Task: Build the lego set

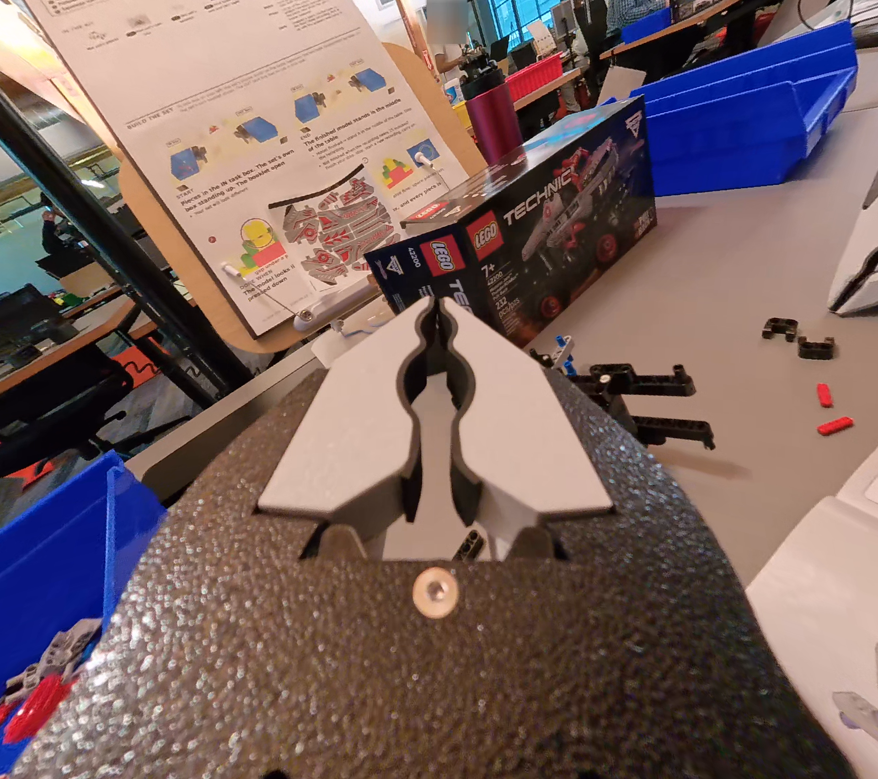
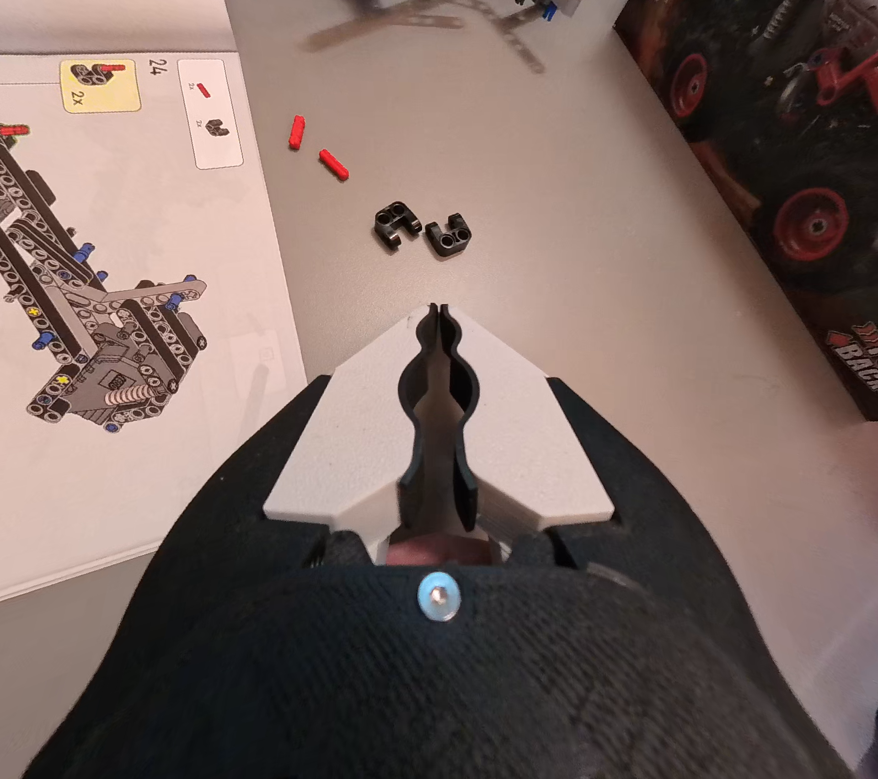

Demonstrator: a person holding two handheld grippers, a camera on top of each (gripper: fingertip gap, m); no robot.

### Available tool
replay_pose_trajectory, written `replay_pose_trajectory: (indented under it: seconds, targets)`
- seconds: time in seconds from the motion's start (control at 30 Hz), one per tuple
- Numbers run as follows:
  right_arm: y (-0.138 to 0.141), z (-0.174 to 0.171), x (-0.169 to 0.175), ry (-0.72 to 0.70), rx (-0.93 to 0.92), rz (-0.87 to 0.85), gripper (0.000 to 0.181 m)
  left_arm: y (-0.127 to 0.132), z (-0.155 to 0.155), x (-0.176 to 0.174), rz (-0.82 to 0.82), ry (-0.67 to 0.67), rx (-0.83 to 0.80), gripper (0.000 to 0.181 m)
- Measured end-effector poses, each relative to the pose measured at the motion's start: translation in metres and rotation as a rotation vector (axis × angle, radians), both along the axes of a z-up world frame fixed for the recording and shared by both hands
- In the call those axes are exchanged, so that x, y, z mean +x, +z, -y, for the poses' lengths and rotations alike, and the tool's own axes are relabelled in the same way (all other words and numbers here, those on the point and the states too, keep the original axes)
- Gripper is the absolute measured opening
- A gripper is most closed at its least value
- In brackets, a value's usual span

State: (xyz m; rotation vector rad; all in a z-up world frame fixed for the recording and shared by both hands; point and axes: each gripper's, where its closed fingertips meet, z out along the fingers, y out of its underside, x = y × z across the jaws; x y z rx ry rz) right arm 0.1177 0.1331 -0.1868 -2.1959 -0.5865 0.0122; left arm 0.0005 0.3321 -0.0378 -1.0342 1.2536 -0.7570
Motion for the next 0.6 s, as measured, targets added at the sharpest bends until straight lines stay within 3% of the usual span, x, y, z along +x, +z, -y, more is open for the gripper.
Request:
replay_pose_trajectory:
  seconds: [0.6]
  targets:
    - [0.0004,-0.0004,0.0013,-0.009,0.0,-0.006,0.001,-0.0101,-0.0004,0.0042,-0.026,0.022,0.015,0.0]
